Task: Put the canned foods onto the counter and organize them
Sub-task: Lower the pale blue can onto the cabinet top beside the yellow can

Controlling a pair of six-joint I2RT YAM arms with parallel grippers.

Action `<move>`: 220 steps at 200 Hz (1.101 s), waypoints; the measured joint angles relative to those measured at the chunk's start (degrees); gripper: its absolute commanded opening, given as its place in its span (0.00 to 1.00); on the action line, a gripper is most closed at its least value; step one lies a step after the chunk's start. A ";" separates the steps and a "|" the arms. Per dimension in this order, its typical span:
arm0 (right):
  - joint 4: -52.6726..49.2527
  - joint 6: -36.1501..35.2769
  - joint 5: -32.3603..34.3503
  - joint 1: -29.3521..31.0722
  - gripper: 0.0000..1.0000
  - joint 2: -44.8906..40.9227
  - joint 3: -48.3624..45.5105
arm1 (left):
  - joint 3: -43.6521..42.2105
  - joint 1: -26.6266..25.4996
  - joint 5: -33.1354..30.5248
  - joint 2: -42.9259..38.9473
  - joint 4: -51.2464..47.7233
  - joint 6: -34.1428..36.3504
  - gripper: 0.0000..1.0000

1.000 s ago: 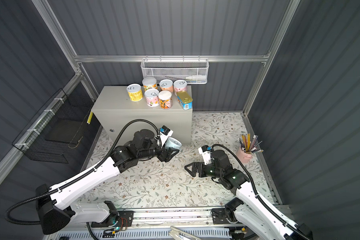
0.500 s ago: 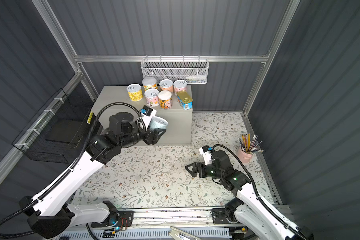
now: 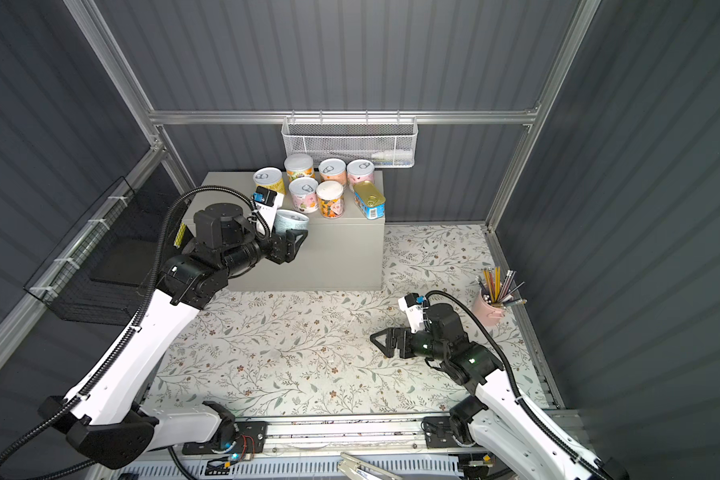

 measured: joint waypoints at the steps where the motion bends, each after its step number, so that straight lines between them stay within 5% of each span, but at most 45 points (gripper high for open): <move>1: 0.00 0.00 -0.02 0.00 0.99 0.00 0.00 | 0.02 0.17 0.00 0.04 0.00 0.00 0.46; 134: -1.14 -1.22 -1.09 0.00 0.99 -1.20 -0.48 | 3.63 10.82 0.02 7.41 6.64 -0.02 0.44; 220: -3.17 -1.95 -1.03 0.00 0.99 -2.36 -0.63 | -6.64 12.02 -0.15 7.85 24.28 -1.11 0.45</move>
